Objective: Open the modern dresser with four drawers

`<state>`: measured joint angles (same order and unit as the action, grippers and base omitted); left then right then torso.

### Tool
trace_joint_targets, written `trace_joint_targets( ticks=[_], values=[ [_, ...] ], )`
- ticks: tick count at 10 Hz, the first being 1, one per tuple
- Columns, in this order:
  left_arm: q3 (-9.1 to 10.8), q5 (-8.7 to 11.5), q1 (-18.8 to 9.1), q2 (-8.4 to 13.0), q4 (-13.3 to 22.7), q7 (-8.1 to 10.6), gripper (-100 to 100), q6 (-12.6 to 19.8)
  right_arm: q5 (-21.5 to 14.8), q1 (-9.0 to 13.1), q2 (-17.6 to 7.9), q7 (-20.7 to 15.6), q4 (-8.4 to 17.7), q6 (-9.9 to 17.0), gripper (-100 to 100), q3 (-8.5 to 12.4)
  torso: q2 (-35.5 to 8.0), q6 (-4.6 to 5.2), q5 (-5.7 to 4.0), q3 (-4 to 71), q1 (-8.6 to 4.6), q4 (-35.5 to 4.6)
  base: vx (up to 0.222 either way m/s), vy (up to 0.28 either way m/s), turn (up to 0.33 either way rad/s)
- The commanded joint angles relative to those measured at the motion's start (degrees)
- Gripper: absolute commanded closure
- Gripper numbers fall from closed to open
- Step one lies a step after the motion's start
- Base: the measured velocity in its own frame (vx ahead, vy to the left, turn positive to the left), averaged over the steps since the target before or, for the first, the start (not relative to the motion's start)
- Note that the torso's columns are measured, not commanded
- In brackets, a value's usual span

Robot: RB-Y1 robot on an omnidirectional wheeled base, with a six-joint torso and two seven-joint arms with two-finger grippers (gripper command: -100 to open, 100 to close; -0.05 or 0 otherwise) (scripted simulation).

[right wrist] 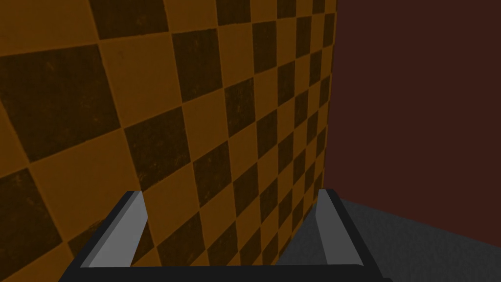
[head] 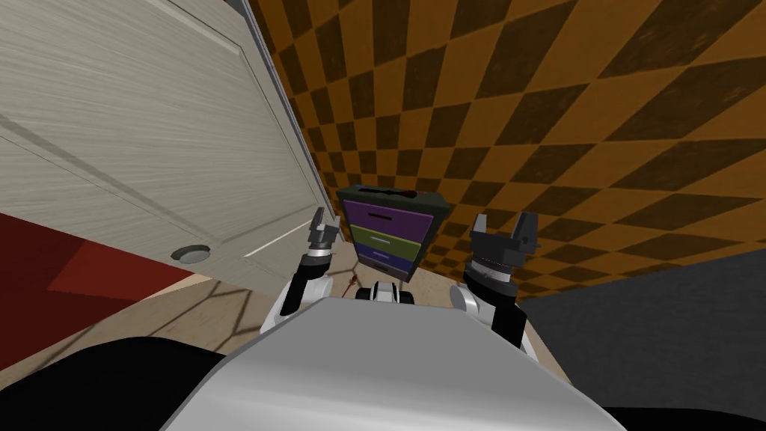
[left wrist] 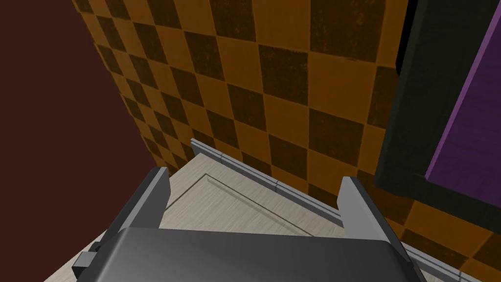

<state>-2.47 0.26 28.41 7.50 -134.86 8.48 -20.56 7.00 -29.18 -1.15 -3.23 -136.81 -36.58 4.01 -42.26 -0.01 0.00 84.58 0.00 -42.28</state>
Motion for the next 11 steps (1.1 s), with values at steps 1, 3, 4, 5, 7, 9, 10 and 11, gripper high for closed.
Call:
trace_joint_targets(
  ticks=[1, 3, 4, 5, 7, 9, 10, 11],
  values=[
    [-0.75, -0.3, -0.6, 0.9, 0.4, 0.10, -100, 3.0, 0.0, 0.0, 0.0, 0.0, 0.0, 0.0, 0, 0.0, 0.0, 0.00, 0.00, 0.0, 0.00, 0.0, 0.027, 0.007, -0.053],
    [-1.47, -0.6, -1.3, 0.9, 1.1, 0.24, -100, 5.8, 0.0, 0.0, 0.0, 0.0, 0.0, 0.0, 0, 0.0, 0.0, 0.01, 0.00, 0.0, 0.00, 0.0, 0.025, 0.012, -0.087],
    [-1.70, -0.7, -1.5, 0.7, 1.4, 0.28, -100, 6.7, 0.0, 0.0, 0.0, 0.0, 0.0, 0.0, 0, 0.0, 0.0, 0.02, 0.01, 0.0, 0.03, 0.0, 0.028, 0.011, -0.080],
    [-1.92, -0.8, -1.7, 0.5, 1.6, 0.33, -100, 7.6, 0.0, 0.0, 0.0, 0.0, 0.0, 0.0, 0, 0.0, 0.0, 0.00, 0.00, 0.0, 0.00, 0.0, 0.025, 0.006, -0.046],
    [-2.34, -1.0, -2.1, 0.0, 2.1, 0.41, -100, 9.3, 0.0, 0.0, 0.0, 0.0, 0.0, 0.0, 0, 0.0, 0.0, 0.01, 0.00, 0.0, -0.01, 0.0, 0.021, 0.007, -0.045],
    [-2.94, -1.2, -2.7, -0.7, 2.7, 0.52, -100, 11.7, 0.0, 0.0, 0.0, 0.0, 0.0, 0.0, 0, 0.0, 0.0, 0.01, 0.00, 0.0, 0.01, 0.0, 0.024, 0.009, -0.077],
    [-3.32, -1.4, -3.1, -1.1, 3.2, 0.60, -100, 13.2, 0.0, 0.0, 0.0, 0.0, 0.0, 0.0, 0, 0.0, 0.0, 0.00, 0.00, 0.0, 0.01, 0.0, 0.032, 0.011, -0.079],
    [-3.52, -1.5, -3.2, -1.2, 3.4, 0.64, -100, 14.0, 0.0, 0.0, 0.0, 0.0, 0.0, 0.0, 0, 0.0, 0.0, 0.01, 0.00, 0.0, 0.01, 0.0, 0.029, 0.011, -0.062]
  ],
)
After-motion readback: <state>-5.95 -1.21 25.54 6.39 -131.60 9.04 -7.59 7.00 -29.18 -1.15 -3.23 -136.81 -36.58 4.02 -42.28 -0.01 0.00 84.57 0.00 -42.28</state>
